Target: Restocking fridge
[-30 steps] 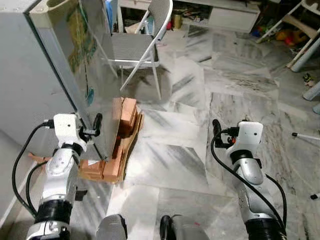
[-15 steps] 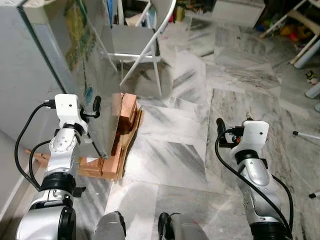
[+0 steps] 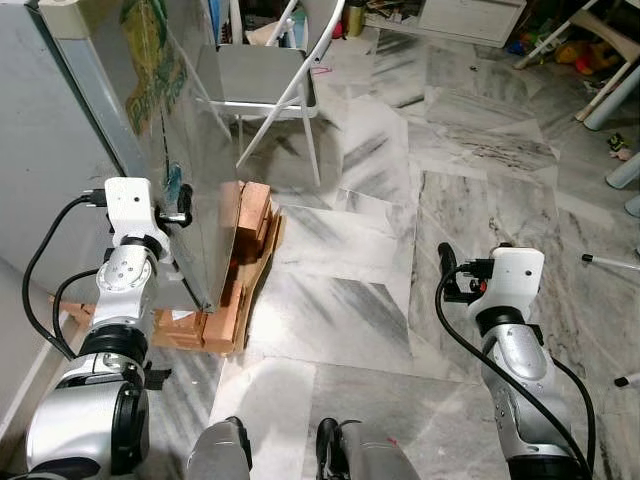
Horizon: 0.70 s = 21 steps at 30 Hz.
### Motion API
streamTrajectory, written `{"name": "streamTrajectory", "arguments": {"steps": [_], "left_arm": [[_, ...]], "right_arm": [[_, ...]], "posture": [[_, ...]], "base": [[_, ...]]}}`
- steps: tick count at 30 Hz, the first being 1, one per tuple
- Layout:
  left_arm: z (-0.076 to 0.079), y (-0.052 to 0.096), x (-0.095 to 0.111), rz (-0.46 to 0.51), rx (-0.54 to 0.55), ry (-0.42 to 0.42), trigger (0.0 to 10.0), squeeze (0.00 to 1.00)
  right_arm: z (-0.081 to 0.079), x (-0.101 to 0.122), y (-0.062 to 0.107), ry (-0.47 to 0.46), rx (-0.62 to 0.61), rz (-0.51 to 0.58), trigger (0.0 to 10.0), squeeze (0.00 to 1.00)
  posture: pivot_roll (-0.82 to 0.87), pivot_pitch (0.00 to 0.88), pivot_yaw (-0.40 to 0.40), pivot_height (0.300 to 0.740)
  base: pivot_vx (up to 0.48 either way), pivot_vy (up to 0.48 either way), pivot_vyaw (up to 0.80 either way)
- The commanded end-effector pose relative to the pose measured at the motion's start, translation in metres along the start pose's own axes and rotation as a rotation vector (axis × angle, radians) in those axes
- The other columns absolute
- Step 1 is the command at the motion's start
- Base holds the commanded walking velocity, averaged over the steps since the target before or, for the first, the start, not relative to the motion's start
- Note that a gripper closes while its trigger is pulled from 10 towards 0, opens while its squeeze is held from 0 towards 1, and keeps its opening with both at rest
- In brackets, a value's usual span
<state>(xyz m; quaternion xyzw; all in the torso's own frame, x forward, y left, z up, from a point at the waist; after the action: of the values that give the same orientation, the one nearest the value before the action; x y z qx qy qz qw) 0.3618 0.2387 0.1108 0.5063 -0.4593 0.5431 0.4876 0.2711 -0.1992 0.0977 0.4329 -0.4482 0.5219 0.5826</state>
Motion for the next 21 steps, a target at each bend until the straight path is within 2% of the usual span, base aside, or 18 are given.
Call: {"name": "streamTrajectory", "arguments": {"steps": [1, 5, 14, 19, 20, 21], "left_arm": [[-0.003, -0.001, 0.0, -0.003, 0.021, -0.024, 10.0, 0.0], [0.0, -0.001, -0.001, -0.001, 0.004, -0.01, 10.0, 0.0], [0.026, -0.011, 0.007, 0.004, -0.094, -0.003, 10.0, 0.0], [0.056, -0.015, 0.013, 0.026, -0.19, 0.011, 10.0, 0.0], [0.056, -0.015, 0.013, 0.026, -0.19, 0.011, 10.0, 0.0], [0.065, -0.015, 0.013, 0.027, -0.222, 0.013, 10.0, 0.0]], "right_arm": [[0.002, 0.002, 0.002, 0.006, -0.007, 0.005, 10.0, 0.0], [0.002, 0.002, 0.001, 0.005, -0.006, 0.004, 10.0, 0.0], [0.001, 0.0, 0.001, 0.003, -0.006, -0.006, 10.0, 0.0], [0.004, -0.006, 0.004, 0.036, 0.002, -0.044, 10.0, 0.0], [0.004, -0.006, 0.004, 0.036, 0.002, -0.044, 10.0, 0.0], [0.004, -0.009, 0.004, 0.032, 0.002, -0.06, 10.0, 0.0]], "posture": [[-0.05, 0.167, -0.077, 0.74], [-0.04, 0.167, -0.076, 0.74], [-0.04, 0.169, -0.076, 0.74], [-0.04, 0.169, -0.075, 0.74], [-0.04, 0.169, -0.075, 0.74], [-0.05, 0.168, -0.074, 0.74]], "base": [[0.0, 0.0, 0.0], [0.0, 0.0, 0.0], [0.0, 0.0, 0.0], [0.0, 0.0, 0.0], [0.0, 0.0, 0.0], [0.0, 0.0, 0.0]]}}
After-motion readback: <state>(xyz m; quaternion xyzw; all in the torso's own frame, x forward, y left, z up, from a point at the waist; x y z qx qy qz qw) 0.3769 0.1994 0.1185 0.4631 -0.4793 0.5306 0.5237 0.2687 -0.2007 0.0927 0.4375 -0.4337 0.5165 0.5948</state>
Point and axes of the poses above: a point about 5 cm out from each wrist's last joint towards the gripper, its own y axis pointing back from the gripper into the wrist, its own x axis along the axis of the wrist's last joint, z = x × y, the point moved 1 cm from there along -y, pointing out of the wrist towards the gripper, and after that the axes turned 9 degrees about y, right-handed, at the moved point
